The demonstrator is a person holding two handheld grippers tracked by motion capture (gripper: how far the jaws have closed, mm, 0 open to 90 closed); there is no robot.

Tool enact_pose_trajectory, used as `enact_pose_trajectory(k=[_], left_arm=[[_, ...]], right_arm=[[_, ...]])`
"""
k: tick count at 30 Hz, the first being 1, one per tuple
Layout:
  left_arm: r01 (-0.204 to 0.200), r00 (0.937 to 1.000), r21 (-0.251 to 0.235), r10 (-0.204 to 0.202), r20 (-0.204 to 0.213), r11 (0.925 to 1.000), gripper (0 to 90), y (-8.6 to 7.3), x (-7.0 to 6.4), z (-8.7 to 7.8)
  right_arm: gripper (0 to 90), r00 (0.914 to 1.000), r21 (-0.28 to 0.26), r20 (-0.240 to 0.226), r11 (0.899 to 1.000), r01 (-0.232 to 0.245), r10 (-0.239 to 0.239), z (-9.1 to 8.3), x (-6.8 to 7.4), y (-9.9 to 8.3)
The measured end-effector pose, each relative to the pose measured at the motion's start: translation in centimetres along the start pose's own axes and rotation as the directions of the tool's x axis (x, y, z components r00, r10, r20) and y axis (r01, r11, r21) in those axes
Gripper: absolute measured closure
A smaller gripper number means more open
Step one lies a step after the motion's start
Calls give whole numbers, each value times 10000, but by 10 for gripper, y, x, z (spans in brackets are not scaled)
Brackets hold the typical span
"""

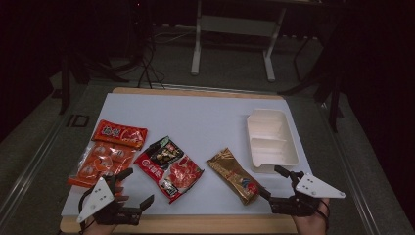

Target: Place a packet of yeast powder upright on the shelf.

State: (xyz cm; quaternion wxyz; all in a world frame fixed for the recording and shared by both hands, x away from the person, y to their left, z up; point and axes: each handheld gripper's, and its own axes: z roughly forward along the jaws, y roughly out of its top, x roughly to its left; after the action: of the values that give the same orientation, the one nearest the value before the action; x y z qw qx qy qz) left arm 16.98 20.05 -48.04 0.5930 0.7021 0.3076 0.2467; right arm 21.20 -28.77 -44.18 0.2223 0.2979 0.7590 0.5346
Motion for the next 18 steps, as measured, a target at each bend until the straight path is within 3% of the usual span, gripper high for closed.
enact_pose_trajectory(k=[7,12,18], left_arm=[[-144,9994,218,138,302,9997,1,-2,-5,11],[-130,9994,252,122,322,9996,1,-2,-5,14],[-217,9995,182,213,228,9996,1,-1,-5,15]], right_arm=[[159,9989,217,196,9988,429,-434,-1,-3,-1],[158,9965,272,330,9968,755,-764,-4,-1,2],[138,9964,371,323,9963,776,-788,-6,2,9]])
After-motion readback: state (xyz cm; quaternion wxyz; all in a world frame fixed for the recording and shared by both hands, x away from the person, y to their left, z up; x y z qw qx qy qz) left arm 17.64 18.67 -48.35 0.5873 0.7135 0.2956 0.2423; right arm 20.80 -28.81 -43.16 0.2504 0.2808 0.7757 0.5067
